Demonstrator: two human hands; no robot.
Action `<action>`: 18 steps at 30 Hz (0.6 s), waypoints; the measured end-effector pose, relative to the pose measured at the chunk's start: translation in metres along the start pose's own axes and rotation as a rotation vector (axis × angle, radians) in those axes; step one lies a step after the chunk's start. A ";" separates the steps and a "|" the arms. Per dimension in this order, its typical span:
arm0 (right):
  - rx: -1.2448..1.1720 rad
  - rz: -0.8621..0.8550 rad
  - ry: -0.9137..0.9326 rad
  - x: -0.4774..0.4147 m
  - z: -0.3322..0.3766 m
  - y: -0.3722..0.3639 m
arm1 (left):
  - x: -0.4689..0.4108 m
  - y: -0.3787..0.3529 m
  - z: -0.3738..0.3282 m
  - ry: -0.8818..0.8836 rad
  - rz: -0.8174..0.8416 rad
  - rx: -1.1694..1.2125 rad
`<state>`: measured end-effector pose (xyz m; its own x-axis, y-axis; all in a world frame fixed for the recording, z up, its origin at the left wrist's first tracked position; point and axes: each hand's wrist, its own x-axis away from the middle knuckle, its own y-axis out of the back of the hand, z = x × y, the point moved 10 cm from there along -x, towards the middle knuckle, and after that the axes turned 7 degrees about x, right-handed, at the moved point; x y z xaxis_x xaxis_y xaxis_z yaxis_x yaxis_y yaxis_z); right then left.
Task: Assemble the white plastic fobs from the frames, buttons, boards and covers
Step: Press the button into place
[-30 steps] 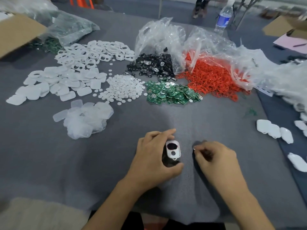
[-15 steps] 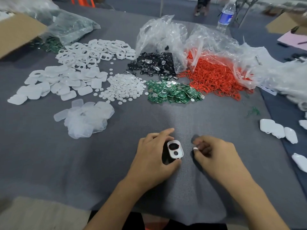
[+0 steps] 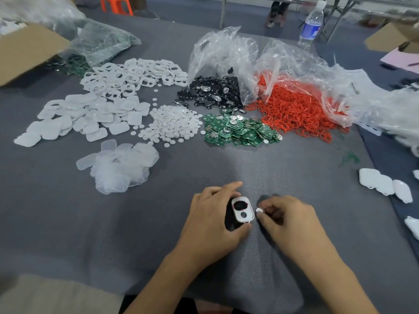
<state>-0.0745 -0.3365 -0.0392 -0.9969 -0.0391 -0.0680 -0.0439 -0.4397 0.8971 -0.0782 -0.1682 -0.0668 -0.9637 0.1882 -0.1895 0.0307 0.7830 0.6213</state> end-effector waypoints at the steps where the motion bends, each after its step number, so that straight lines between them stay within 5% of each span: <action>1: 0.011 -0.004 0.018 0.000 0.002 0.001 | 0.000 0.000 0.000 -0.002 -0.003 0.002; 10: -0.219 -0.029 0.002 0.004 0.013 0.008 | 0.000 0.002 -0.002 -0.005 -0.008 0.022; 18: -0.142 0.099 -0.042 -0.001 0.016 -0.006 | 0.001 0.005 -0.003 -0.015 -0.012 0.058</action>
<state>-0.0747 -0.3189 -0.0378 -0.9979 -0.0524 0.0386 0.0613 -0.5583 0.8274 -0.0798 -0.1658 -0.0618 -0.9601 0.1870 -0.2081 0.0349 0.8182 0.5738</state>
